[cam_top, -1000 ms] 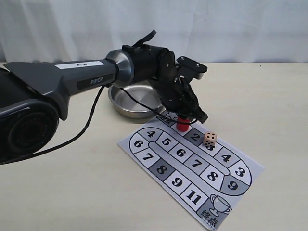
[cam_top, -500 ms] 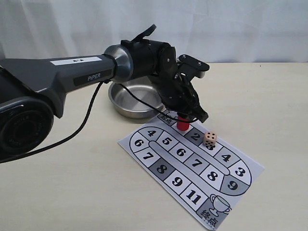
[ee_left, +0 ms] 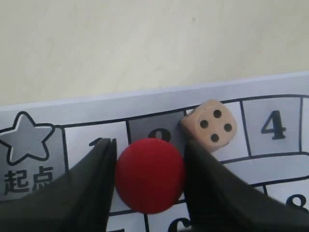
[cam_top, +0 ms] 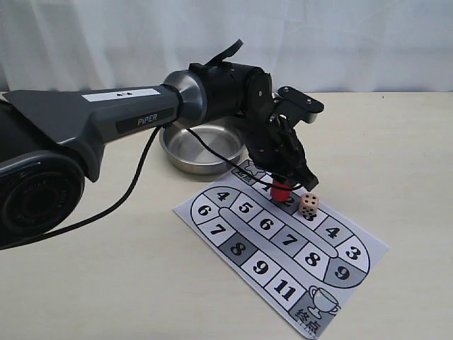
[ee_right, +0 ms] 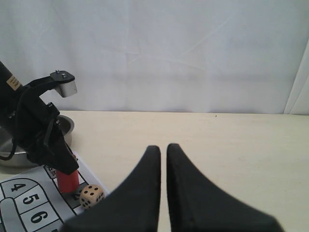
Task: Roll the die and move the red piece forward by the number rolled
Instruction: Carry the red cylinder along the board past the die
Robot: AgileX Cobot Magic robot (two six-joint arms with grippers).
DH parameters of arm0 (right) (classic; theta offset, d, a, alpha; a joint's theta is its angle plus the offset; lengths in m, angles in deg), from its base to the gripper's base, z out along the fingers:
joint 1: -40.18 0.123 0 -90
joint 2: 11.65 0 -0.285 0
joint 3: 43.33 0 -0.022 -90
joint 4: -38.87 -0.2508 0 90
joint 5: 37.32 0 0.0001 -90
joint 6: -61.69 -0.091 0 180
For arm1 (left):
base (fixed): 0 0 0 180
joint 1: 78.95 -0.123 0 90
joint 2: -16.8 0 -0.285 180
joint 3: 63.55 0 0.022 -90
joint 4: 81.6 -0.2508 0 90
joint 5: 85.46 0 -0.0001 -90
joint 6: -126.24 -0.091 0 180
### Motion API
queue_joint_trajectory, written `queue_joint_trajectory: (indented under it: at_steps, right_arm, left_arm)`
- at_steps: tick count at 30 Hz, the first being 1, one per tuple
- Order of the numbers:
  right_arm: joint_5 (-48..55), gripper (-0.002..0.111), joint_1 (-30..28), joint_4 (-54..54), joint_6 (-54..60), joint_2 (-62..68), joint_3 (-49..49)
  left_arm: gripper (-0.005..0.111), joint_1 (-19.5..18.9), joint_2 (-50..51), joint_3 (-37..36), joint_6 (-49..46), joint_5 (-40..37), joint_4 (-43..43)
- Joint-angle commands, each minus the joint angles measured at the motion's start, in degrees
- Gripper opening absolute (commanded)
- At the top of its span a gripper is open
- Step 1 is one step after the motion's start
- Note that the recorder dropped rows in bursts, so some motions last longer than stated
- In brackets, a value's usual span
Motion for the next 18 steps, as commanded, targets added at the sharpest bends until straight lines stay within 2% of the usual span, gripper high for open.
queue_joint_trajectory:
  at_steps: [1, 8, 18]
  right_arm:
    - [-0.2, 0.004, -0.2, 0.0, 0.0, -0.3, 0.2]
    - [-0.2, 0.004, -0.2, 0.0, 0.0, -0.3, 0.2]
    - [-0.2, 0.004, -0.2, 0.0, 0.0, -0.3, 0.2]
  left_arm:
    - [0.000, 0.0, 1.6, 0.1, -0.2, 0.5, 0.6]
    - [0.000, 0.0, 1.0, 0.1, -0.2, 0.4, 0.3]
    - [0.000, 0.4, -0.7, 0.1, -0.4, -4.5, 0.7]
